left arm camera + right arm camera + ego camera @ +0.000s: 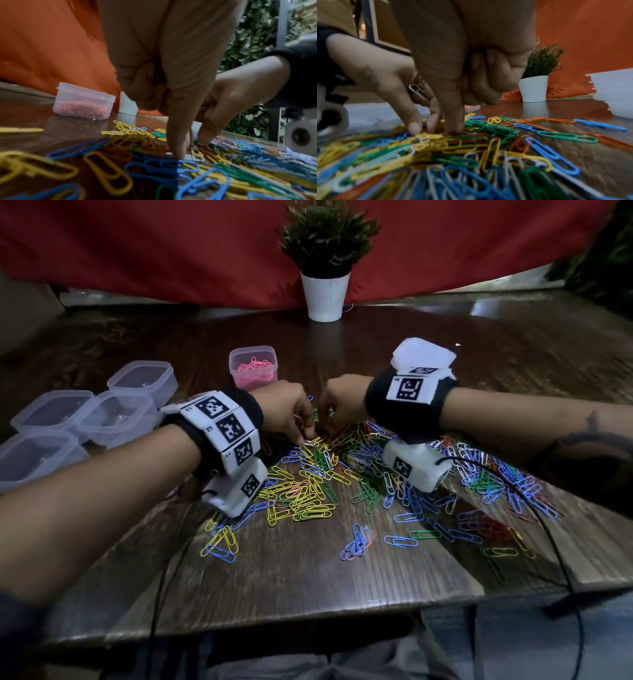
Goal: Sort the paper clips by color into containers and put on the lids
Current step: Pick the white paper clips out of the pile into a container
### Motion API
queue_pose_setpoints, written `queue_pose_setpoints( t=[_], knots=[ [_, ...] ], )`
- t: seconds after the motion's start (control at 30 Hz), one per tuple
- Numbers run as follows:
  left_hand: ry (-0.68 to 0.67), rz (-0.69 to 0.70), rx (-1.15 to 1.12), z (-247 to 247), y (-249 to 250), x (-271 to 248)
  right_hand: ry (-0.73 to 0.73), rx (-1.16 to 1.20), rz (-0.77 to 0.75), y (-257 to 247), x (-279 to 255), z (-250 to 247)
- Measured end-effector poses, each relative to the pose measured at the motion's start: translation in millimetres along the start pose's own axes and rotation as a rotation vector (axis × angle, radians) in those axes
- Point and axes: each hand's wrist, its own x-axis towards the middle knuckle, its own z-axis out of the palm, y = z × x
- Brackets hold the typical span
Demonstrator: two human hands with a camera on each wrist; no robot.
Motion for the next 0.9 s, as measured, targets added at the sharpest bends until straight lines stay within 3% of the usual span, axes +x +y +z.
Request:
queue_pose_setpoints(
  t=[0.23,0.53,0.77,0.9],
  knots=[
    [-0.008,0.009,0.178,-1,11,1,0.011,-0.051,0.037,1,8,7],
    [-0.047,-0.080,0.094,-3,-2,-3,0.111,0.010,0.028,12,11,11],
    [-0.001,-0.217,-0.222,-8,-8,-8,0.068,0.029,0.017,10,13,8],
    [-0.019,-0.178,-0.098,-5,-9,-8,0.131,-0.039,-0.062,5,13,7]
  ],
)
